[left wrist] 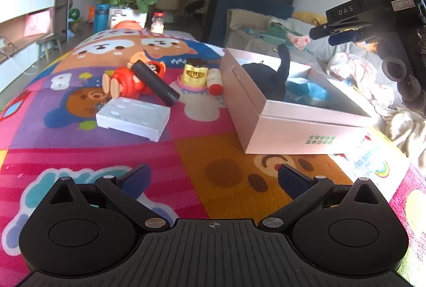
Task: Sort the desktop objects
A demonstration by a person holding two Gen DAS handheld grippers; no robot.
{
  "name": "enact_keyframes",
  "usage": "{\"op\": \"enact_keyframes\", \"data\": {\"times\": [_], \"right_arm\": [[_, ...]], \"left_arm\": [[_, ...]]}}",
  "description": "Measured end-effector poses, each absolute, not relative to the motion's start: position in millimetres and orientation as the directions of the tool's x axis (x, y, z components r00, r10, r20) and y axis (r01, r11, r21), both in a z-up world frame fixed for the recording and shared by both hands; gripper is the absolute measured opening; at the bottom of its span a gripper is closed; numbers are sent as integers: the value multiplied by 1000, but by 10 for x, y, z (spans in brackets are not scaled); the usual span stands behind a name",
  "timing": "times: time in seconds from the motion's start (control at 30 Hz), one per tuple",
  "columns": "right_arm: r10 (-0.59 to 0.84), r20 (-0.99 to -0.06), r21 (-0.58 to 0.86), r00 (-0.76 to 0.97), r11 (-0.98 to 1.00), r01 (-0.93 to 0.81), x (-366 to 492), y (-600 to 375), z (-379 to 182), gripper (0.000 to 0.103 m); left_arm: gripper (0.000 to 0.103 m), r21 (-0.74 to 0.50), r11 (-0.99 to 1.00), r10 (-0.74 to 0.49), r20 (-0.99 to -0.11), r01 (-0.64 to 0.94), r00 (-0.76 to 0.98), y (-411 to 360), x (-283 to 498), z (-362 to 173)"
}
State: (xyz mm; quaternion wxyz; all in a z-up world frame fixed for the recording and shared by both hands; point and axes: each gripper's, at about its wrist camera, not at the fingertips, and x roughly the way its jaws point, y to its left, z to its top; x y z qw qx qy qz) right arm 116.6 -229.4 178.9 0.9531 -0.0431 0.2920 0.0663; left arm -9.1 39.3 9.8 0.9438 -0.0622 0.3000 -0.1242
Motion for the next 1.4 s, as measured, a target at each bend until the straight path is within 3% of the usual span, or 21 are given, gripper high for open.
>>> {"op": "enact_keyframes", "data": {"times": [0.13, 0.2, 0.27, 0.47, 0.63, 0.67, 0.73, 0.8, 0.9, 1.13, 1.27, 1.4], "right_arm": [[161, -608, 2, 777, 980, -201, 1199, -2198, 1709, 43], [209, -645, 64, 735, 973, -220, 1286, -2153, 1630, 47], [264, -688, 156, 676, 963, -218, 1434, -2114, 1514, 60], [417, -756, 366, 505, 908, -203, 1767, -2022, 1080, 63], [331, -767, 215, 550, 940, -267, 1605, -1885, 1157, 55], [277, -756, 149, 593, 955, -256, 1560, -1868, 1212, 55], [90, -660, -130, 746, 964, -231, 1421, -1727, 1323, 58], [40, -616, -264, 787, 931, -254, 1340, -1613, 1348, 66], [165, -702, -108, 693, 937, -333, 1349, -1658, 1410, 70], [286, -644, 72, 709, 946, -316, 1080, -1847, 1634, 72], [326, -580, 55, 747, 930, -363, 533, -1982, 1603, 83], [348, -557, 28, 754, 915, -402, -3, -2065, 1419, 84]], "left_arm": [[103, -186, 963, -266, -548, 195, 793, 384, -97, 100], [103, -185, 963, -265, -548, 194, 793, 383, -98, 101], [103, -185, 963, -265, -548, 194, 794, 382, -99, 101], [103, -196, 961, -271, -551, 194, 789, 392, -91, 97], [103, -214, 957, -283, -553, 195, 783, 411, -78, 87], [103, -215, 957, -283, -552, 194, 784, 413, -78, 87], [103, -215, 957, -282, -551, 193, 786, 413, -81, 88], [103, -212, 958, -278, -550, 191, 787, 409, -83, 88], [103, -209, 960, -274, -550, 187, 789, 408, -85, 90], [103, -182, 967, -252, -545, 180, 800, 433, -87, 140], [103, 22, 995, -74, -501, 98, 863, 510, 49, 232], [103, 67, 995, -18, -567, 68, 823, 608, 516, 208]]}}
